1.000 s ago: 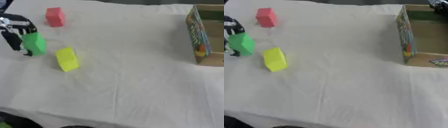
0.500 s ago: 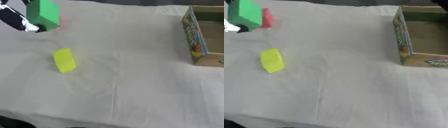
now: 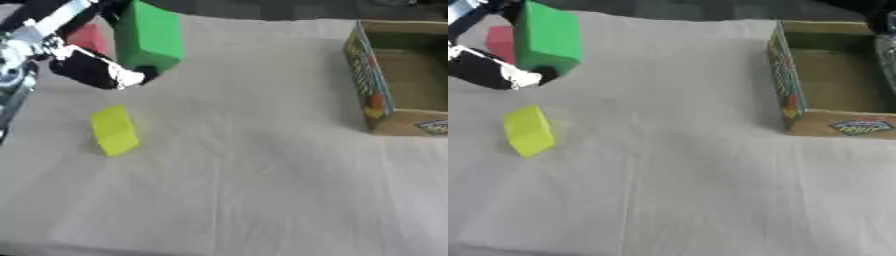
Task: Pick up the objects with one hand, pass them to the other hand, and then place them into the box on the other side of the table.
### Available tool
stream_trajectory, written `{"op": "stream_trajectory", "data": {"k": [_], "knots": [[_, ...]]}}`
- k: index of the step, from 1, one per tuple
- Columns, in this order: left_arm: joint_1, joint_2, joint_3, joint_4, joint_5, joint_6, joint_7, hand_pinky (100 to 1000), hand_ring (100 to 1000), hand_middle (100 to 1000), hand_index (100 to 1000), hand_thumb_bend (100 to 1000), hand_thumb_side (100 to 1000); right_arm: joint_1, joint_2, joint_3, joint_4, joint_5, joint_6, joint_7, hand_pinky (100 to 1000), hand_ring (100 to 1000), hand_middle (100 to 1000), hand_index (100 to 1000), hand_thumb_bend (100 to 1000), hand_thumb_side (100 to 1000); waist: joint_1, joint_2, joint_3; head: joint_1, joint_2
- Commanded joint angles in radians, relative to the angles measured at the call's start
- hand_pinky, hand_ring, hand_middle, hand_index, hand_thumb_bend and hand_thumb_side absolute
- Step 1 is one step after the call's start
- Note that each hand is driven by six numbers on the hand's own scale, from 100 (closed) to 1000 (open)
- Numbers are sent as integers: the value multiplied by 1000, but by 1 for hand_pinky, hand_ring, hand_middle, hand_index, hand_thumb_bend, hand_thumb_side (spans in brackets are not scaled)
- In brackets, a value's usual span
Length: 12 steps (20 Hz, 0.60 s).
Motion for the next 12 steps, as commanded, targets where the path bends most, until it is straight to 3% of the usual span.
{"op": "stream_trajectory", "data": {"k": [1, 6, 7, 8, 9, 12], "knots": [[4, -60, -10, 3, -77, -33, 41, 661, 623, 563, 535, 228, 100, -63, 0, 61, -21, 182, -51, 148, 889, 838, 823, 884, 504, 431, -2, -30, -4, 0, -15], [21, -122, -25, 44, -179, -68, 80, 652, 610, 548, 530, 304, 100, -124, 65, 145, -21, 358, -56, 281, 905, 852, 832, 886, 518, 456, -3, -35, -4, -12, -13], [25, -130, -27, 51, -219, -74, 90, 650, 609, 546, 529, 321, 100, -130, 78, 155, -21, 379, -52, 297, 900, 853, 834, 887, 517, 457, -3, -36, -4, -13, -12], [31, -141, -29, 61, -258, -81, 98, 646, 607, 544, 528, 322, 100, -135, 91, 162, -21, 393, -48, 310, 898, 853, 833, 887, 586, 450, -3, -36, -4, -14, -11], [38, -154, -30, 74, -287, -84, 107, 645, 606, 543, 528, 311, 100, -142, 106, 170, -21, 401, -46, 323, 897, 853, 834, 887, 523, 443, -4, -36, -5, -16, -10], [50, -190, -27, 109, -342, -95, 134, 645, 606, 543, 528, 311, 100, -162, 143, 193, -21, 415, -41, 363, 896, 853, 834, 887, 533, 426, -7, -36, -7, -18, -4]]}}
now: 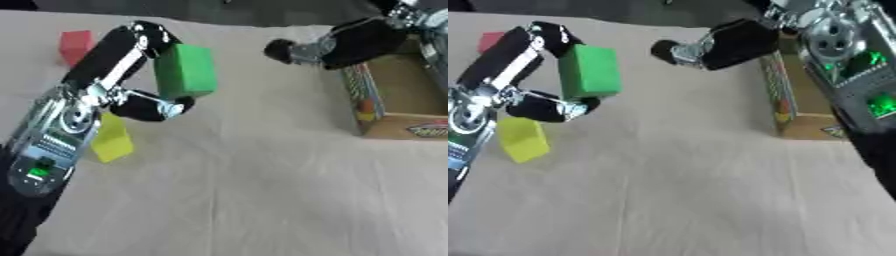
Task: Pick up the objects with one hand, pass them to the other hand, and then place them into the box on the other side of the table.
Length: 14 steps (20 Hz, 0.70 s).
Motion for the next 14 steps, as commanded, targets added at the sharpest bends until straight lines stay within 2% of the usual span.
{"op": "stream_trajectory", "data": {"k": [1, 8, 14], "knots": [[-6, -29, 6, 20, -60, -14, 33, 645, 606, 543, 529, 314, 100, -33, 29, 15, -18, 24, 4, 43, 896, 853, 834, 887, 536, 419, 0, -28, -2, -6, -1], [4, -64, 9, 45, -117, -41, 65, 641, 603, 539, 529, 312, 100, -52, 86, 54, -18, 56, 17, 134, 895, 854, 835, 888, 524, 426, -4, -28, -1, -13, 1], [16, -84, 18, 44, -119, -41, 95, 623, 587, 524, 525, 276, 100, -51, 127, 64, -16, 109, 36, 167, 891, 849, 830, 881, 511, 435, -8, -29, 0, -12, 1]]}}
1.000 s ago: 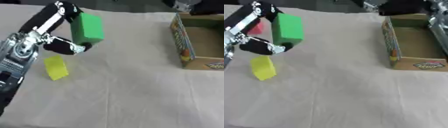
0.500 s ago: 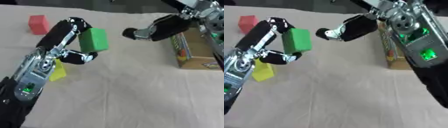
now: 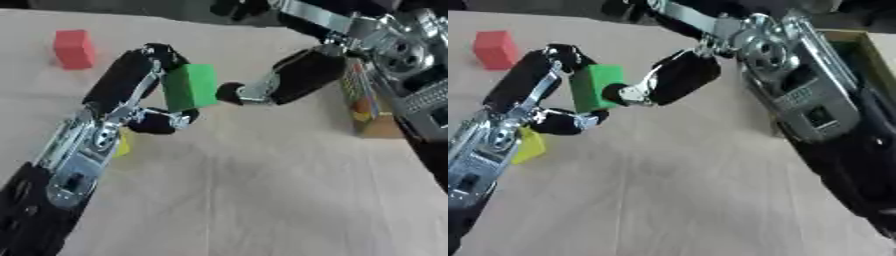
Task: Pick up the objects with one hand, pass them to the other hand, and then place them into the box on the other side of the table.
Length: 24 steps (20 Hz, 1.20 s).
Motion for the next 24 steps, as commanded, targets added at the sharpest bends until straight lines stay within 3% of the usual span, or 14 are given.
{"op": "stream_trajectory", "data": {"k": [1, 9, 17, 20, 24], "knots": [[-6, -10, 18, -11, -1, 3, 25, 620, 584, 521, 525, 264, 100, -17, 11, -2, -13, 33, 4, 19, 893, 848, 829, 876, 505, 439, 1, -29, 0, -3, -1], [-3, -30, 34, -13, 8, 4, 58, 608, 574, 512, 523, 238, 100, -32, 53, 12, 14, 124, -13, 104, 883, 842, 823, 869, 483, 467, 1, -30, 0, -4, -3], [-2, -30, 36, -35, 6, -15, 83, 592, 564, 502, 521, 246, 100, -43, 75, 17, 57, 152, 23, 138, 878, 845, 826, 877, 416, 549, 2, -31, -3, -2, -6], [6, -37, 37, -34, -26, -21, 109, 587, 560, 499, 520, 238, 100, -48, 86, 17, 81, 160, 50, 127, 880, 849, 830, 882, 435, 540, 1, -31, -5, -2, -9], [17, -46, 42, -37, -13, -36, 144, 578, 554, 494, 518, 199, 100, -55, 91, 23, 100, 173, 31, 124, 882, 852, 832, 883, 452, 521, -1, -30, -5, 0, -13]]}}
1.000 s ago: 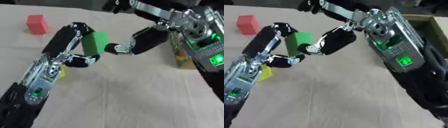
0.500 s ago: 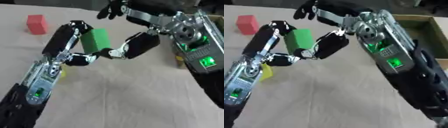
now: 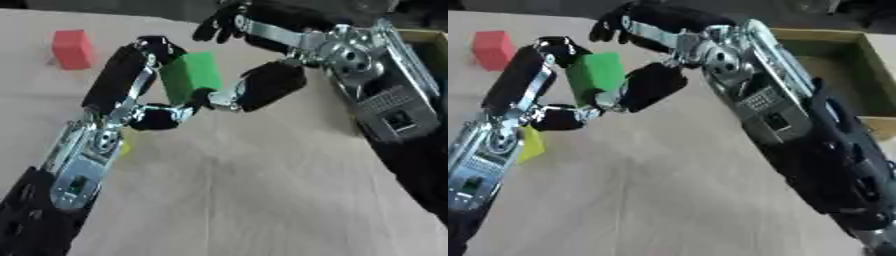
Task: Pick up the objects with one hand, pass them to the other hand, and then place them into the box on the other side of the table.
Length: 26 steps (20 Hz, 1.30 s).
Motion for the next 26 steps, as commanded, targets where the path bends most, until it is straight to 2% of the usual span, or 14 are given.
{"op": "stream_trajectory", "data": {"k": [1, 3, 8, 18, 26], "knots": [[-7, -3, 12, -26, 14, -15, 25, 573, 550, 492, 518, 195, 100, -26, -1, -1, 8, 16, -14, 2, 883, 852, 833, 884, 457, 514, 3, -29, 0, 3, -14], [-6, -3, 15, -28, 31, -28, 29, 561, 544, 488, 517, 182, 100, -29, 1, 3, 15, 20, -31, 11, 884, 856, 837, 888, 487, 481, 3, -29, 1, 6, -25], [1, -4, 31, -24, 98, -51, 35, 553, 538, 484, 517, 135, 100, -37, 1, -4, 25, 22, -60, 29, 884, 858, 839, 890, 588, 303, 2, -29, 2, 10, -38], [5, 1, 41, -49, 134, -81, 29, 536, 529, 476, 516, 116, 100, -40, 5, -6, 37, 29, -64, 29, 883, 854, 835, 885, 592, 294, 3, -24, 3, 19, -47], [1, 2, 32, -63, 157, -112, 5, 531, 527, 474, 517, 100, 100, -37, 15, -3, 39, 42, -54, 14, 882, 850, 828, 880, 559, 301, 2, -23, 5, 31, -45]]}}
